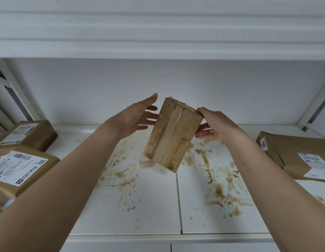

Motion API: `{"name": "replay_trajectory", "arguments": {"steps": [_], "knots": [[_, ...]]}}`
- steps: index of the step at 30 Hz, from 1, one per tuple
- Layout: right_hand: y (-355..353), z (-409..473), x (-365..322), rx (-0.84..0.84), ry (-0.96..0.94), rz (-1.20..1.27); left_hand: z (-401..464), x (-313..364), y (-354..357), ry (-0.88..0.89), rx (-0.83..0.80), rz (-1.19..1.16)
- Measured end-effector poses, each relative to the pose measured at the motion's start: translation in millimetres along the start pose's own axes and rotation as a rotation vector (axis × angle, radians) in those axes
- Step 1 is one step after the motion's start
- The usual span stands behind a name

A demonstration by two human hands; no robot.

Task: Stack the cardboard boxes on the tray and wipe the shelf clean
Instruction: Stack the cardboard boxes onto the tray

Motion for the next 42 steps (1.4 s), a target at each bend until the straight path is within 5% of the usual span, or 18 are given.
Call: {"name": "replay_trajectory", "arguments": {"steps": [6, 12, 15, 32, 42], "knots": [[-1, -6, 1, 0.005, -0.03, -0.007, -6, 1, 5, 0.005, 0.0, 0.045], [12, -8, 4, 0.082, -0.341, -0.403, -18, -9, 29, 0.023, -0.035, 0.094], [14, -5, 9, 0.009, -0.273, -0.479, -18, -25, 32, -0.052, -0.039, 0.066], [46, 5, 26, -0.125, -0.247, -0.613, -12, -67, 26, -0.229, -0.165, 0.083], [81, 7, 5, -0.104, -0.396, -0.417, -21, -55, -21, -0.203, 0.044, -0.162]]}}
Point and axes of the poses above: each hand's wrist, its own z-axis towards the middle knuckle, its own y-axis out of the palm, x = y × z, the point moved 2 cm from there along z, towards the middle knuckle, and after that the axes turned 11 degrees about z, right-handed, at the moved point
